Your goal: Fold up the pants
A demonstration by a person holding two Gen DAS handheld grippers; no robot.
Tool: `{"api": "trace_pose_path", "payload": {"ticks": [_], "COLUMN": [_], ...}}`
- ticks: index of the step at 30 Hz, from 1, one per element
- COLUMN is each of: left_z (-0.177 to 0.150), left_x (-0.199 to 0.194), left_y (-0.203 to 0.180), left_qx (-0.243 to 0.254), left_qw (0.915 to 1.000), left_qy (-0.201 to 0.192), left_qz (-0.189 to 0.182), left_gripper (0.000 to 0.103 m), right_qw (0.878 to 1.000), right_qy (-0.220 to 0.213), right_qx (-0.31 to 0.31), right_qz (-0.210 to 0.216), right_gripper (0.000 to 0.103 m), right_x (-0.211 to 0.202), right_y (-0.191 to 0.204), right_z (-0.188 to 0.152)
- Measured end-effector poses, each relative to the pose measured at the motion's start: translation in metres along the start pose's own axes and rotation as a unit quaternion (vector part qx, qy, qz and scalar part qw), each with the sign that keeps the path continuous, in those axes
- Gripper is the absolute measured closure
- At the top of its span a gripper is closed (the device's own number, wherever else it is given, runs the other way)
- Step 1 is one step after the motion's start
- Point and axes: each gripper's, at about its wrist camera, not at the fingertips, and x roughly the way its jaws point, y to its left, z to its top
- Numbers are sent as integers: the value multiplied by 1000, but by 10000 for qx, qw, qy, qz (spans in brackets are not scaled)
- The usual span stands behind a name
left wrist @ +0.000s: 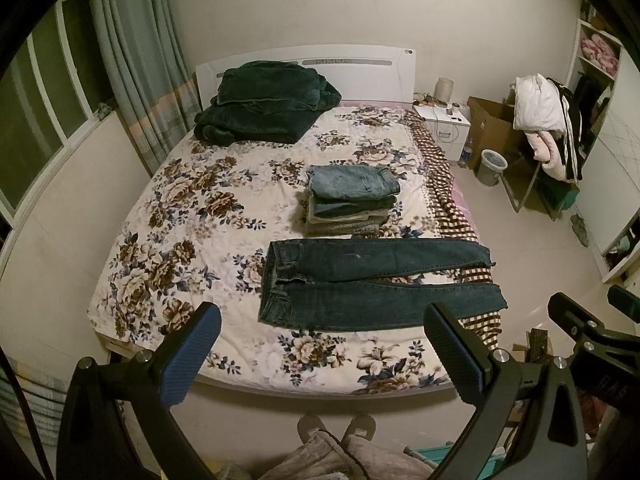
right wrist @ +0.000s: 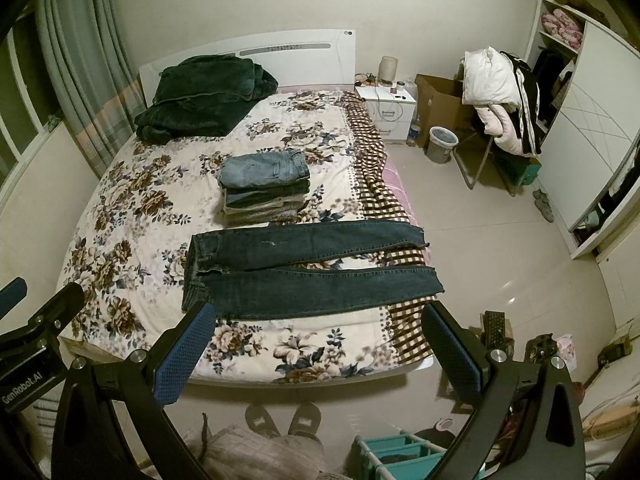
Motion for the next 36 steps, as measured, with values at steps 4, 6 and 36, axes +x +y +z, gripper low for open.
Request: {"api": "trace_pose_path", "payload": {"ticks": [4, 6, 36], "left_z": [0, 0, -1], "left_x": [0, 0, -2], "left_y": [0, 0, 0], "left_qx": [3, 3, 0], "left_qw": [10000, 10000, 10000], "left_qy": [-5, 3, -17], "left_qz": [13, 6, 38], "left_gripper": [0, 0, 0], "right_qw": [10000, 10000, 10000], "right_qy": [6, 7, -19], "right_qx": [-2, 5, -4], "right_qz": [3, 7, -5], "right_gripper": [0, 0, 0], "right_x": [0, -1, -3], "right_y": [0, 0, 1], "right_z": [-1, -1, -1]}}
